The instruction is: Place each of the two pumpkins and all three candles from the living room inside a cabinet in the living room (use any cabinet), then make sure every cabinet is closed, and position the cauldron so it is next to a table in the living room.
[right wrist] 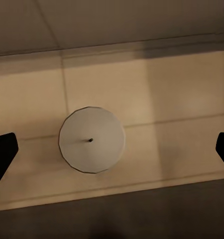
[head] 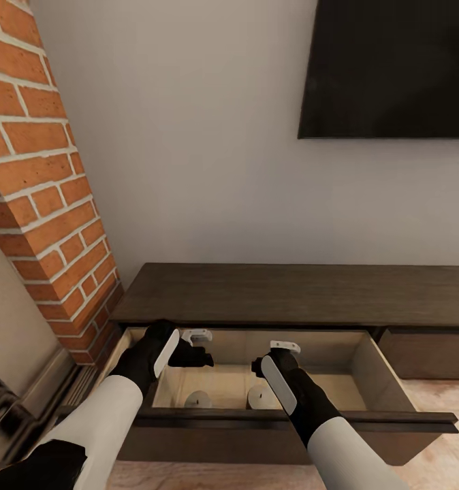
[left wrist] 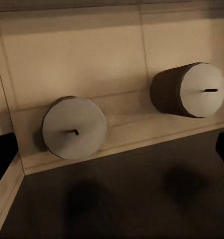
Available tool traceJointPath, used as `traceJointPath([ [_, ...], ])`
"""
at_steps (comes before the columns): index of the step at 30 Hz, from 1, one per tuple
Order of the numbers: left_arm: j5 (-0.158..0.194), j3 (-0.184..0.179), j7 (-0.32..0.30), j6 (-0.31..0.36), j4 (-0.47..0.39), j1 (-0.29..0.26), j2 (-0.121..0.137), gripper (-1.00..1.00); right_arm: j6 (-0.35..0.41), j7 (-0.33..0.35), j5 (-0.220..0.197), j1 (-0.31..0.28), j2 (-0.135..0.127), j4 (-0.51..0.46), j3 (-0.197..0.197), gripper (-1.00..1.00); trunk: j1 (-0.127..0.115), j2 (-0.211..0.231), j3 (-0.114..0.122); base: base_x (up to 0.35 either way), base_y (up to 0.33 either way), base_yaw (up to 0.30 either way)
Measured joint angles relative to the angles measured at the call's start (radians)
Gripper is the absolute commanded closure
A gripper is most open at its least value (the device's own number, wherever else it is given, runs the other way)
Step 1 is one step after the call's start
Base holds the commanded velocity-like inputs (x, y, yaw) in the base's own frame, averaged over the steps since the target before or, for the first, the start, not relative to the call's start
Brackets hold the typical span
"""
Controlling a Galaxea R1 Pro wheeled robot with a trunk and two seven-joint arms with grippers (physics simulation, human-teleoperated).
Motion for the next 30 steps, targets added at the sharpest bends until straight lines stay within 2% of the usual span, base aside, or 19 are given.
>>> traceJointPath([
  [30, 0.0, 0.0, 0.0, 0.0, -0.003, 0.0, 0.001, -1.0, -0.003, 0.006, -0.002, 0.001, 0.001, -0.005, 0.002, -1.0, -0.014, 0.007, 0.116, -0.001, 0.0, 0.0],
])
